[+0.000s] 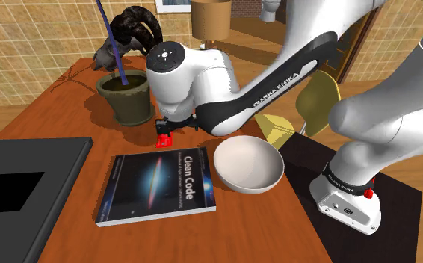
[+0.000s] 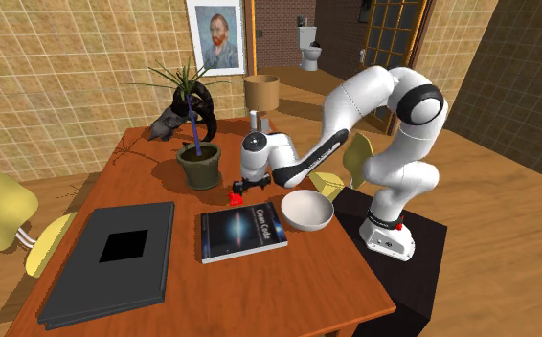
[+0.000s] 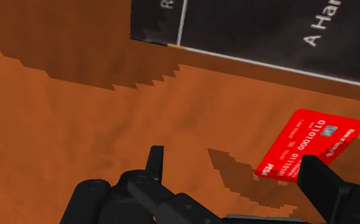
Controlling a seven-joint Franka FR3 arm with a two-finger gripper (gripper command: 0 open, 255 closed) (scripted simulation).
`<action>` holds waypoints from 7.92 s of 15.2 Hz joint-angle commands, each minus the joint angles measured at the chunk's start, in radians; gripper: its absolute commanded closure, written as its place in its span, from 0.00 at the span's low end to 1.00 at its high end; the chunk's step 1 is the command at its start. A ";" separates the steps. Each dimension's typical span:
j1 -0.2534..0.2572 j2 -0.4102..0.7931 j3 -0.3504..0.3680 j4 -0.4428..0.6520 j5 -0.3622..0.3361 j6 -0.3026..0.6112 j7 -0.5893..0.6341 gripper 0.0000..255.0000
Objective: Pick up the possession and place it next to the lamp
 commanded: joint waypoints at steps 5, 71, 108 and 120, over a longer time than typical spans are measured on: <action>-0.244 -0.318 0.185 0.210 0.200 0.053 -0.017 0.00; -0.130 -0.111 0.026 0.484 0.086 -0.326 -0.136 1.00; -0.424 -0.266 0.104 1.157 0.288 -0.798 -0.432 1.00; -0.161 0.082 -0.072 0.874 -0.031 -0.682 -0.428 1.00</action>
